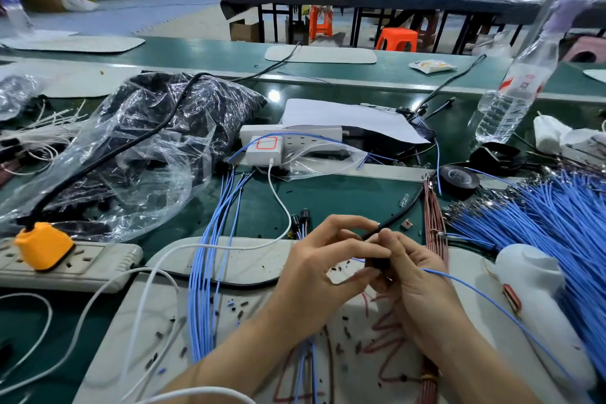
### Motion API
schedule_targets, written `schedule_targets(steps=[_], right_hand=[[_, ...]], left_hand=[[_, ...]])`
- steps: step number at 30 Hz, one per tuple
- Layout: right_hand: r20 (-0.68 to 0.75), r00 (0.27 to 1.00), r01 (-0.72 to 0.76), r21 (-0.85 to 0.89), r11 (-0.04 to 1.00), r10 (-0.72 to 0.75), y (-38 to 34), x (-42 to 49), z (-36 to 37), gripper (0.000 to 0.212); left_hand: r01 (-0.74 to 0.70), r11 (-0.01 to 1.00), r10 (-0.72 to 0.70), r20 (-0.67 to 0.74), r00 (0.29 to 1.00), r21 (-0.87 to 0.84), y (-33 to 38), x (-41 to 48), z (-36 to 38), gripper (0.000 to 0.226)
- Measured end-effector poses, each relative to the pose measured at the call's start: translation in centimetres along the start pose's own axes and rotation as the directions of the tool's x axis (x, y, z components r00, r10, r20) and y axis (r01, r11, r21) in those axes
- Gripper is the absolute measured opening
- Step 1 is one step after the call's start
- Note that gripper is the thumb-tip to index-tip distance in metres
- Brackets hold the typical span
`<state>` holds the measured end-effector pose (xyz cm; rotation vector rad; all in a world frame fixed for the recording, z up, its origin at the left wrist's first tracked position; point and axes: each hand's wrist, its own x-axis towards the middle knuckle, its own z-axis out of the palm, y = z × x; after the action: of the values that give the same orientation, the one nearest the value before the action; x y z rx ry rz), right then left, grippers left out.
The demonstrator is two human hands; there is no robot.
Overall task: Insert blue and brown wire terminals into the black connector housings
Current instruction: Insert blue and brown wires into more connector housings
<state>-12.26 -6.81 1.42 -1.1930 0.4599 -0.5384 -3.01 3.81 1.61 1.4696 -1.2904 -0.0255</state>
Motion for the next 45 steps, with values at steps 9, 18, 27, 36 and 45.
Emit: schedule_targets(steps=[9,18,27,36,45], right_hand=[[-0.025,1.000,0.017,-0.006,1.000,-0.017,0.6,0.1,-0.1,0.036],[-0.093,0.995,0.031,-0.068,0.997,-0.038,0.7,0.2,-0.3,0.031],[-0.147,0.977,0.113,-0.241,0.964,-0.152,0.3,-0.7,0.0,0.089],[-0.211,0.956,0.174,-0.159,0.972,-0.205,-0.5,-0.1,-0.7,0.049],[-0.131,0.735,0.611,-0.298,0.734,-0.665,-2.8,-1.6,-0.2,0.019]], left_hand=[[-0.012,0.998,0.013,-0.021,1.000,0.055,-0.5,0.0,-0.1,0.020],[0.010,0.994,-0.021,0.096,0.995,0.107,-0.9,-0.1,-0.3,0.020],[0.041,0.999,-0.041,0.114,0.993,0.002,-0.4,0.0,0.6,0.026],[0.197,0.971,-0.201,-0.012,0.980,-0.139,-0.6,0.0,0.3,0.029],[0.199,0.978,-0.209,-0.225,0.952,-0.066,-1.2,0.6,-0.7,0.030]])
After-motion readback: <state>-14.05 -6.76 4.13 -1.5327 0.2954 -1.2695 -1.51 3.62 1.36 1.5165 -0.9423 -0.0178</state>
